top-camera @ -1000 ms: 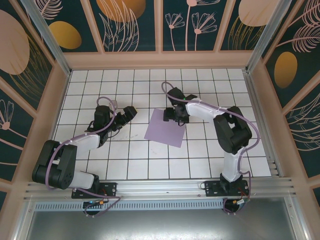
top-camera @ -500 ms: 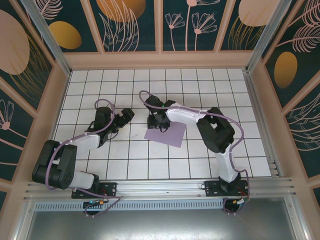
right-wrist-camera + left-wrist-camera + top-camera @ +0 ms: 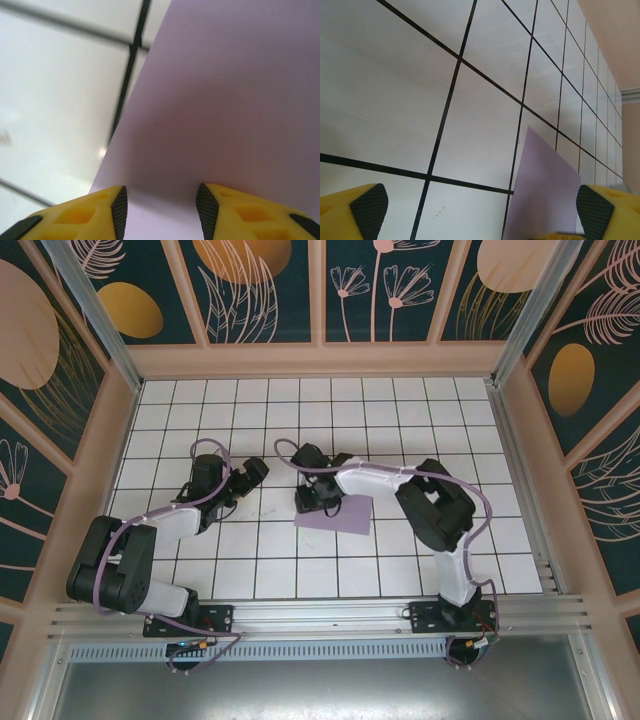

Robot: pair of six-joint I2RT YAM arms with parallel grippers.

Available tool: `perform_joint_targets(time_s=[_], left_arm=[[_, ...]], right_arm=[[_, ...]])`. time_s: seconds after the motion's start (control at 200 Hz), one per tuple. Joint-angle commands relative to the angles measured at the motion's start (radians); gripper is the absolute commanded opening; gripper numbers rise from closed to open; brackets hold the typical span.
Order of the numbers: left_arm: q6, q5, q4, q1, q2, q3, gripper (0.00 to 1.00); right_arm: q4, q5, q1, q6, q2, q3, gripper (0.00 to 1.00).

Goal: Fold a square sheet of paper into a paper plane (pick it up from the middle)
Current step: Move the square sheet of paper to the center of the table, then first fold in half a square sheet of paper at the center of the table.

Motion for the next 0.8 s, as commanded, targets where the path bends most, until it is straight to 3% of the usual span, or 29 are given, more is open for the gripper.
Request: perform_joint_targets(time_s=[0.0,0.115,0.265,0.39,0.545,0.796], left_arm=[[-0.008,0.006,0.007,-0.004,0.007,0.02,0.99],[-0.008,0.016,0.008,-0.005,0.005,0.021,0.99],[-0.011,0.028,0.007,-0.005,-0.006,0.023,0.99],[0.003,0.037,0.001,-0.004,-0.014,0.028,0.98],[0.031,0.046,-0.022,-0.004,-0.01,0.046,0.99],[0.074,0.055,-0.046,-0.007,0.008,0.077,0.99]], right_arm=[[-0.133,-0.018,0.011,-0.146,-0.054,-0.129,0.45],[-0.152,-0.028,-0.007,-0.12,-0.108,-0.087,0.47],[-0.184,0.086,-0.027,0.089,-0.162,0.016,0.7],[-0.224,0.195,-0.075,0.275,-0.16,0.002,0.81],[-0.223,0.19,-0.101,0.357,-0.107,0.007,0.88],[-0.231,0.17,-0.114,0.378,-0.04,0.001,0.88]])
